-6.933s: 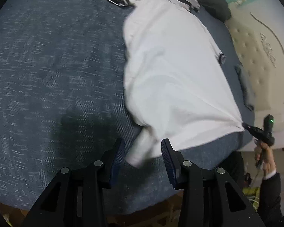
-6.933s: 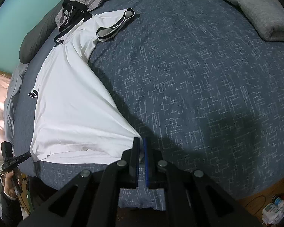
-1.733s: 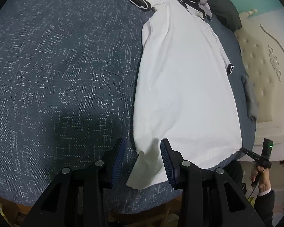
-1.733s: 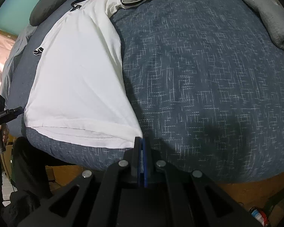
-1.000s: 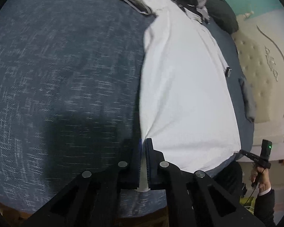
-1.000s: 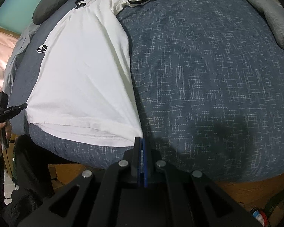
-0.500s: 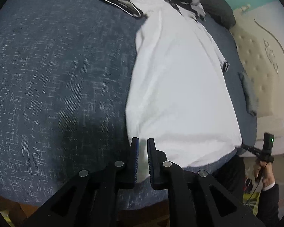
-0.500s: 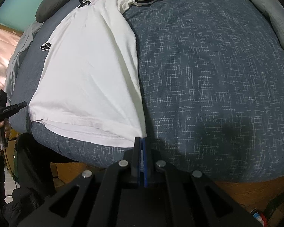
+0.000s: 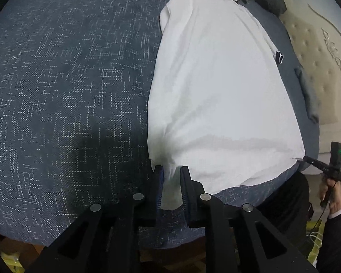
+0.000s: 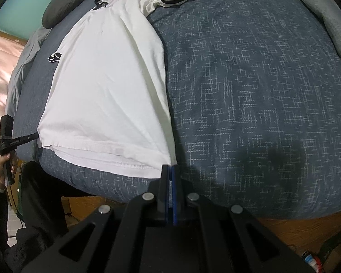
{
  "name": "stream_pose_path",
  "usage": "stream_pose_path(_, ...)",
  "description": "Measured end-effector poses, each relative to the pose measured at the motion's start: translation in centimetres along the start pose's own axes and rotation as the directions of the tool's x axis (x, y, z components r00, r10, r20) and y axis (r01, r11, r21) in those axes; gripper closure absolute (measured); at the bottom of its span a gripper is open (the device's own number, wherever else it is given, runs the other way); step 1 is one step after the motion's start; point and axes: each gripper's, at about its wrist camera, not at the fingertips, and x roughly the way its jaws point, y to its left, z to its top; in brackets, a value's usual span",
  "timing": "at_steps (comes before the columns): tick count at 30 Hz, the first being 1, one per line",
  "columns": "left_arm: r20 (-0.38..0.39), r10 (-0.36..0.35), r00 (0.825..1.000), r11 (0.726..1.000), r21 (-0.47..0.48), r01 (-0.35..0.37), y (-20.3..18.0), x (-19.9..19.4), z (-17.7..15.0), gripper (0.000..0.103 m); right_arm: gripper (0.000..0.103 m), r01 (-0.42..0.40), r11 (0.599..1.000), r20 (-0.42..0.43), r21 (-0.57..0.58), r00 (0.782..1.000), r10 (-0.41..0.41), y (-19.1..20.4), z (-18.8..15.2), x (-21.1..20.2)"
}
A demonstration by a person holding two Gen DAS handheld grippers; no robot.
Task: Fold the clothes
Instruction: 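Pull the hem with both tools to smooth the shirt flat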
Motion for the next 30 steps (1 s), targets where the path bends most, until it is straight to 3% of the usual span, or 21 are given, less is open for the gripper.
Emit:
stream_pose_path(2,0.0,0.01,1.0,1.0,0.015,-0.01,-0.3,0.4,0.0,0.087,0.101,-0.001,1.0,-0.002,0.0,1.0,0.001,0.1,0.0,0.1)
stream_pose_path(5,-0.002,0.018,1.0,0.999,0.031,-0.018,-0.9,0.9,0.2,0.1,0.101,-0.002,1.0,-0.005,0.004,1.0,0.002,0.1,-0.1,0.3)
stream_pose_path(10,0.012,0.01,1.0,0.999,0.043,-0.011,-1.4,0.7,-0.1,0.1,0.101,-0.003,1.0,-0.004,0.005,1.0,0.003,0.1,-0.1,0.3)
stream_pose_path(20,0.09,-0.037,0.995,0.998,0.061,0.031,-0.9,-4.9,-1.7,0.101,0.101,-0.035,0.999,0.023,-0.024,0.999,0.035,1.4,-0.4,-1.3)
stream_pose_path(30,0.076,-0.026,0.997,0.999,-0.03,0.029,4.0,-4.6,-1.8,0.101,0.101,-0.075,0.991,-0.017,-0.107,0.997,0.073,4.9,-1.2,-0.4)
